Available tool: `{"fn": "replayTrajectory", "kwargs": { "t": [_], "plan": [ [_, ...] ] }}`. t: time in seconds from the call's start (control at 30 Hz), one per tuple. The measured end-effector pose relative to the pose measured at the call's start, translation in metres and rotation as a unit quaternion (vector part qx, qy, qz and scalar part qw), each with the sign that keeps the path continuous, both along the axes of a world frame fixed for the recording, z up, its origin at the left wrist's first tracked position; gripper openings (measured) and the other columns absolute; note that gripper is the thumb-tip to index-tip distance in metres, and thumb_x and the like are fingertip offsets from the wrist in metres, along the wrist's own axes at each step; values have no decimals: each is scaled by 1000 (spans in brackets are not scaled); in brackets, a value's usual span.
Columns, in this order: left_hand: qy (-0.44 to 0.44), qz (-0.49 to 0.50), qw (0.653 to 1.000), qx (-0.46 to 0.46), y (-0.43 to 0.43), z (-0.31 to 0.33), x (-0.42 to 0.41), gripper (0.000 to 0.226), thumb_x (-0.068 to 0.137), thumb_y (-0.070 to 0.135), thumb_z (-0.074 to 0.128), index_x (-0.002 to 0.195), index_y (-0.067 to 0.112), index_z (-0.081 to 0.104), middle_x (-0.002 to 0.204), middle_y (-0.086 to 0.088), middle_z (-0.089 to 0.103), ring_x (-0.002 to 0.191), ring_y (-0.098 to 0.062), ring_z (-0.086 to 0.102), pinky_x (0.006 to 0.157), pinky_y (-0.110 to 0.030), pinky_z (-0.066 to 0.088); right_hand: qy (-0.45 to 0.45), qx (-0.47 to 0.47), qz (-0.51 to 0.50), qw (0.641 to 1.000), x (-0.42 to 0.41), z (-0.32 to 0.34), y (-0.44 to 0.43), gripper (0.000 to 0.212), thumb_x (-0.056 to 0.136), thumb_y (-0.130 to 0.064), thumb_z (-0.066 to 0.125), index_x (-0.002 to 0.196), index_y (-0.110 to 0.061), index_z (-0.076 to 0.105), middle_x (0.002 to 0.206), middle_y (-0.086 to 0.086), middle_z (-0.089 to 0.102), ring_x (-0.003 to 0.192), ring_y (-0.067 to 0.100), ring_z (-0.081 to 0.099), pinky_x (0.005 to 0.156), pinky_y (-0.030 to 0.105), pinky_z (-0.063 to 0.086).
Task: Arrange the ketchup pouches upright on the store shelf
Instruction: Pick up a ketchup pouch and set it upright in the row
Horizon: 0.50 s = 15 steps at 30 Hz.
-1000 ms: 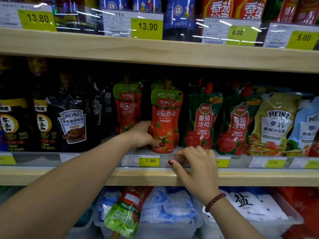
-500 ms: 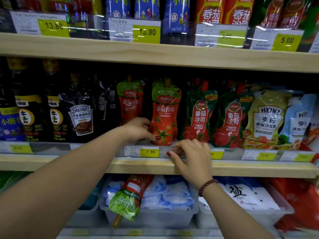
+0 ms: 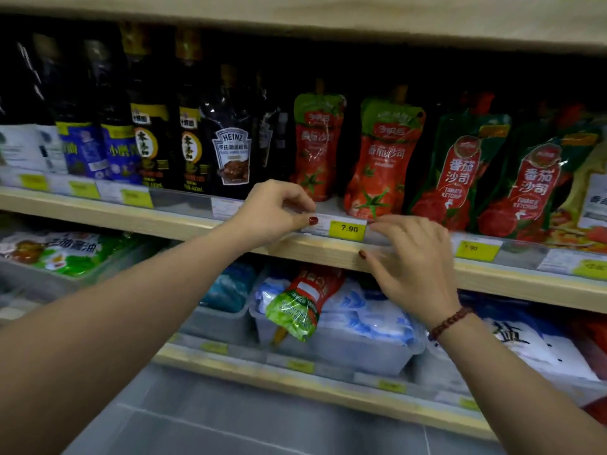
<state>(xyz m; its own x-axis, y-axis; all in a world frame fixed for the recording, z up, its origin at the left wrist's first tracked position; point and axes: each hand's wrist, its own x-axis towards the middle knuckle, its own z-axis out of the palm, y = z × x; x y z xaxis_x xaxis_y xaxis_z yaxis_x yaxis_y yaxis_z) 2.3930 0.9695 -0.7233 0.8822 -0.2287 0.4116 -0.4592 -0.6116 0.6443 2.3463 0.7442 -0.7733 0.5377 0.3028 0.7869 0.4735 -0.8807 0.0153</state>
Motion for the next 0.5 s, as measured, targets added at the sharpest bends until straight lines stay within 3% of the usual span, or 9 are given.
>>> {"fn": "replayTrajectory", "kwargs": {
  "t": [0.1,0.2,0.27,0.37,0.5],
  "plan": [
    [-5,12,1000,-26,-1,-5,3,13,72,17,77,83,13,72,83,-1,69,82,-10,63,74,-15,47,-3,-74,121,990,-13,-28,30,23,86,-26,59,103,-11,62,104,7,65,96,26,55,77,35,38],
    [-10,16,998,-61,0,-9,4,14,71,14,77,84,13,73,81,-2,69,79,-8,62,73,-13,48,110,-84,189,972,-19,-65,58,31,83,-32,62,107,-12,60,108,5,64,94,27,58,74,37,45],
    [-10,18,996,-91,0,-12,6,13,70,11,77,83,11,73,78,-1,68,74,-6,61,73,-14,50,183,-87,162,966,-16,-86,69,54,74,-41,68,118,-14,55,123,5,59,106,26,56,82,36,47],
    [-19,17,992,-120,-1,-17,8,11,70,9,77,80,11,73,72,8,65,69,1,59,71,-12,49,266,-81,98,956,-4,-107,78,88,62,-49,74,136,-18,38,145,5,38,128,22,36,98,34,36],
    [-73,14,989,-125,0,-27,10,10,71,10,76,80,13,73,76,10,62,75,2,58,77,-7,43,222,-94,66,968,2,-123,85,75,60,-29,79,127,-11,50,134,12,52,122,30,49,97,42,43]
  ]
}}
